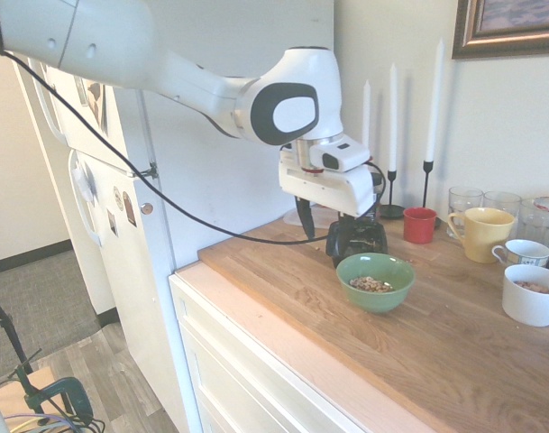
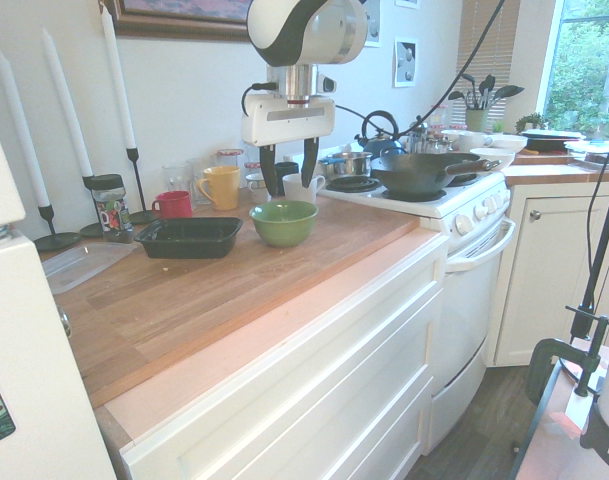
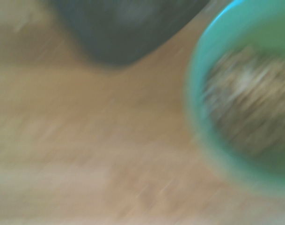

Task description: Pour the cereal into the box

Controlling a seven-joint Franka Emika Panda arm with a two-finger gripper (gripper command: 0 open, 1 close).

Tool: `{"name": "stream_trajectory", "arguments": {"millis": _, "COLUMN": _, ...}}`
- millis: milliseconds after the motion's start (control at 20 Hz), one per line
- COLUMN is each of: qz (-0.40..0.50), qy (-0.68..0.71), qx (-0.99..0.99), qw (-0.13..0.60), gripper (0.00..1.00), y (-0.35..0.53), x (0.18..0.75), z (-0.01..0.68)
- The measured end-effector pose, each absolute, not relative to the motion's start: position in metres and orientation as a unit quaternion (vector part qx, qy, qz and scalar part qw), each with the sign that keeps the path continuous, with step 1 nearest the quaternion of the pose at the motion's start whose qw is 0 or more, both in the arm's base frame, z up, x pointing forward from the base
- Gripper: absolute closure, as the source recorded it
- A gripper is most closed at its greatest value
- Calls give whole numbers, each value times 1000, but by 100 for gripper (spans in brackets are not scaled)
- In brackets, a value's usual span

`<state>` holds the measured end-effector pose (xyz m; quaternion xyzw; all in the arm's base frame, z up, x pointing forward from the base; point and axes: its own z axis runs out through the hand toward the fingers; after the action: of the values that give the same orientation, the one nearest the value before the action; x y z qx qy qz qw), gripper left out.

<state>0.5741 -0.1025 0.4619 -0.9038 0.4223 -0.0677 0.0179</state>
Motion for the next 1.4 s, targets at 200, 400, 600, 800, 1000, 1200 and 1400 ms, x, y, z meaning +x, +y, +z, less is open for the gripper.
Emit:
{"name": "stream_trajectory", "arguments": {"millis": 200, "qz": -59, "qy": 447, "qx": -892, "qw": 18, "gripper": 0, "y": -158, "x": 612, "z": 471}}
{"name": "stream_trajectory", "arguments": {"millis": 400, "qz": -41, "qy": 466, "qx": -884, "qw": 27, "gripper": 0, "y": -197, "x": 637, "z": 459}}
{"name": "stream_trajectory", "arguments": {"millis": 600, "qz": -18, "qy": 475, "qx": -879, "qw": 29, "gripper": 0, "y": -216, "x": 644, "z": 434}}
{"name": "stream_trajectory", "arguments": {"millis": 800, "qz": 1, "qy": 477, "qx": -879, "qw": 27, "gripper": 0, "y": -218, "x": 650, "z": 406}}
{"name": "stream_trajectory", "arguments": {"millis": 1000, "qz": 10, "qy": 483, "qx": -875, "qw": 30, "gripper": 0, "y": -225, "x": 661, "z": 381}}
{"name": "stream_trajectory", "arguments": {"millis": 1200, "qz": 21, "qy": 489, "qx": -872, "qw": 31, "gripper": 0, "y": -233, "x": 670, "z": 359}}
{"name": "stream_trajectory", "arguments": {"millis": 1400, "qz": 26, "qy": 485, "qx": -874, "qw": 30, "gripper": 100, "y": -236, "x": 676, "z": 345}}
